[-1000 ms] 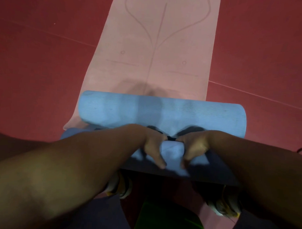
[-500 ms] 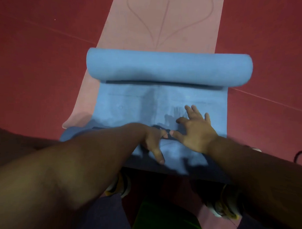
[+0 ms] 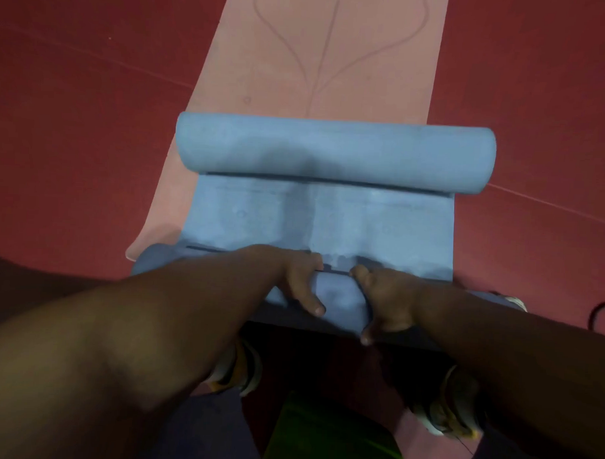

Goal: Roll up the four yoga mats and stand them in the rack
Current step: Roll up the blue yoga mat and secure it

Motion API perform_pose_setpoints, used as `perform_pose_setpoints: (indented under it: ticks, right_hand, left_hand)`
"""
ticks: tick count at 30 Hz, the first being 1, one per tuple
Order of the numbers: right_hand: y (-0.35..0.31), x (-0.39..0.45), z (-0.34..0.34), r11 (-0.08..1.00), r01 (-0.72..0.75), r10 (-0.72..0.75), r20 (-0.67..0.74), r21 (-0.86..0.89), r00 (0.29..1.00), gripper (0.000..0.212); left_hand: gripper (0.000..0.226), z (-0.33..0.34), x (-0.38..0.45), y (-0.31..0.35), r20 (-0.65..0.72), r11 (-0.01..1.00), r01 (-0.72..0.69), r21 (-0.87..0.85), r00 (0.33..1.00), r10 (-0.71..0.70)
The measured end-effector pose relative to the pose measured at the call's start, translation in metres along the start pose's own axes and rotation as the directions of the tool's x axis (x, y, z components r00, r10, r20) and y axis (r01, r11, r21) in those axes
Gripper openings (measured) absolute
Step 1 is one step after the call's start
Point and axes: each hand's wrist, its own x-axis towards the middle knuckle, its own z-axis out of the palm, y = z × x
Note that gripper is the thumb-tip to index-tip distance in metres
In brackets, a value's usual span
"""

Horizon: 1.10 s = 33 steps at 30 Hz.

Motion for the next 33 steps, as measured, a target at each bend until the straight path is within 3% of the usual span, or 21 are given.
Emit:
perform_pose_setpoints:
  ticks: [2,4,8,13,17,22,24,26,29,33]
  right_hand:
    - [0.001,0.001,0.005,1.000,-0.006,0.006,-0.014,-0.028,1.000,0.114]
    - [0.001,0.001,0.011,0.999,-0.015,0.011,-0.075,-0.052,0.997,0.113]
    - [0.003,0.005,0.021,0.990,-0.087,0.061,-0.213,-0.114,0.975,0.112]
    - [0.006,0.005,0.036,0.978,-0.157,0.110,-0.298,-0.140,0.948,0.131]
    - [0.009,0.015,0.037,0.977,-0.174,0.130,-0.293,-0.127,0.947,0.122]
    - [0.020,0.024,0.015,0.987,-0.154,0.158,-0.204,0.035,0.966,0.109]
    - [0.020,0.027,0.003,0.983,-0.178,0.184,-0.139,0.051,0.973,0.102]
    - [0.018,0.029,-0.008,0.976,-0.218,0.213,-0.114,-0.030,0.970,0.098]
    - [0.016,0.036,-0.009,0.973,-0.204,0.187,-0.149,-0.111,0.971,0.091]
    - [0.019,0.037,0.008,0.984,-0.173,0.163,-0.209,-0.030,0.964,0.107]
  left_hand:
    - [0.103,0.004,-0.001,0.000,-0.040,0.980,0.008,0.201,0.999,0.000]
    - [0.117,0.010,-0.001,0.002,-0.080,0.961,0.025,0.274,0.997,-0.003]
    - [0.124,0.015,0.004,0.001,-0.152,0.978,0.011,0.209,0.988,0.021]
    - [0.133,-0.003,0.020,-0.015,-0.049,0.999,-0.043,0.005,0.998,0.043]
    - [0.151,0.002,0.029,-0.017,-0.096,0.993,-0.043,0.108,0.994,0.053]
    - [0.127,-0.002,0.024,-0.025,-0.351,0.983,-0.032,0.182,0.931,0.095]
    - [0.113,0.005,0.025,-0.024,-0.291,0.975,-0.069,0.211,0.948,0.130]
    - [0.128,0.014,0.024,-0.018,-0.226,0.955,-0.016,0.297,0.970,0.086]
    - [0.145,0.021,0.031,-0.012,-0.237,0.926,0.095,0.364,0.972,-0.007]
    - [0.119,0.011,0.045,-0.015,-0.269,0.941,0.111,0.319,0.963,-0.022]
